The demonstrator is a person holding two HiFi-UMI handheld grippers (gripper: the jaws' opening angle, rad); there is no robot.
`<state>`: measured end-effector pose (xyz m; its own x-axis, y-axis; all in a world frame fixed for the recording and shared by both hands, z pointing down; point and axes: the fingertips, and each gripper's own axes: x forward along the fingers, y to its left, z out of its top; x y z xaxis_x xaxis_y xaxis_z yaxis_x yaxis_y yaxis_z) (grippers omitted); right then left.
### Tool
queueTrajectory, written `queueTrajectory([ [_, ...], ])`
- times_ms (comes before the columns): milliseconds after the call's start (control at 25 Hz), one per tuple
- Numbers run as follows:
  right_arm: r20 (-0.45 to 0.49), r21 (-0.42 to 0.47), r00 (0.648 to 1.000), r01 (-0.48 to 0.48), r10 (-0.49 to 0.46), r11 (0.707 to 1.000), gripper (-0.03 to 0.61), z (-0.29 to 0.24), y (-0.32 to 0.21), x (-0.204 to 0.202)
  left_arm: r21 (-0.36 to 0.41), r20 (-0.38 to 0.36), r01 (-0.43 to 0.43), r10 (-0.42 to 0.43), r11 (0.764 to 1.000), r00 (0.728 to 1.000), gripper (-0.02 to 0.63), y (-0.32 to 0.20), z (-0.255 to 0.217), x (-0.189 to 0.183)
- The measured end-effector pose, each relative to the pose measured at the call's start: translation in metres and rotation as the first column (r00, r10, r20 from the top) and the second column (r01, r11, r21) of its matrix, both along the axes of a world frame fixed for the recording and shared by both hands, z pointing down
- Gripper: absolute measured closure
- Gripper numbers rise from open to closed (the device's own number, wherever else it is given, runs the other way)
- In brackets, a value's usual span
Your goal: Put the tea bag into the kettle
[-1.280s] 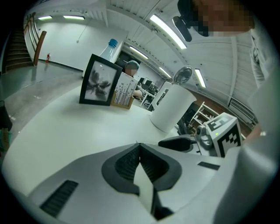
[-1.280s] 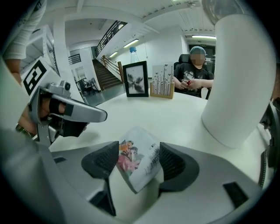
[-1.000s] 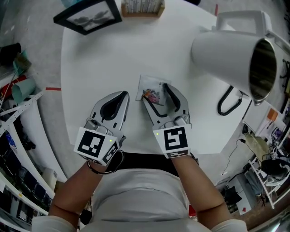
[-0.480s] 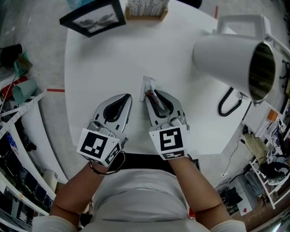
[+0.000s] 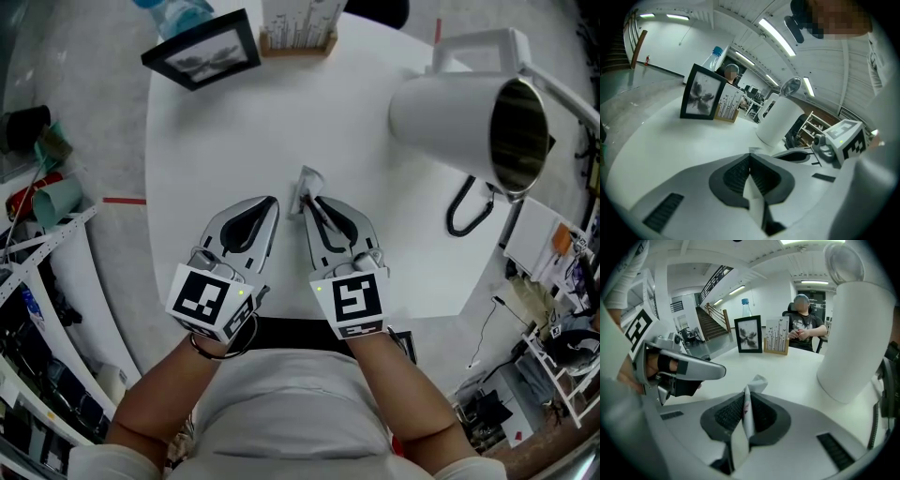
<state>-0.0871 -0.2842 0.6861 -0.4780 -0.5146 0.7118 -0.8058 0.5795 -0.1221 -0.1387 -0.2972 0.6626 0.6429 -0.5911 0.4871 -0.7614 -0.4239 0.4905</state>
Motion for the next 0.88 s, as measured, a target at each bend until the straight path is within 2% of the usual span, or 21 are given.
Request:
queueTrajectory([
  [480, 0.037, 0.097, 0.997, -0.074, 0.07, 0.993, 0.534, -0.064, -0.012, 0.007, 0.075, -0.015, -0.067, 0.069, 0.995, 0.998, 0.604, -0.008, -0.043, 0.016],
  [880, 0.079, 0.172, 0.986, -0.161, 0.149, 0.972, 0.534, -0.121, -0.026, 0.025, 0.153, -0.043, -0.105, 0.113, 0.983, 0.993, 0.604, -0.017, -0.089, 0.031],
])
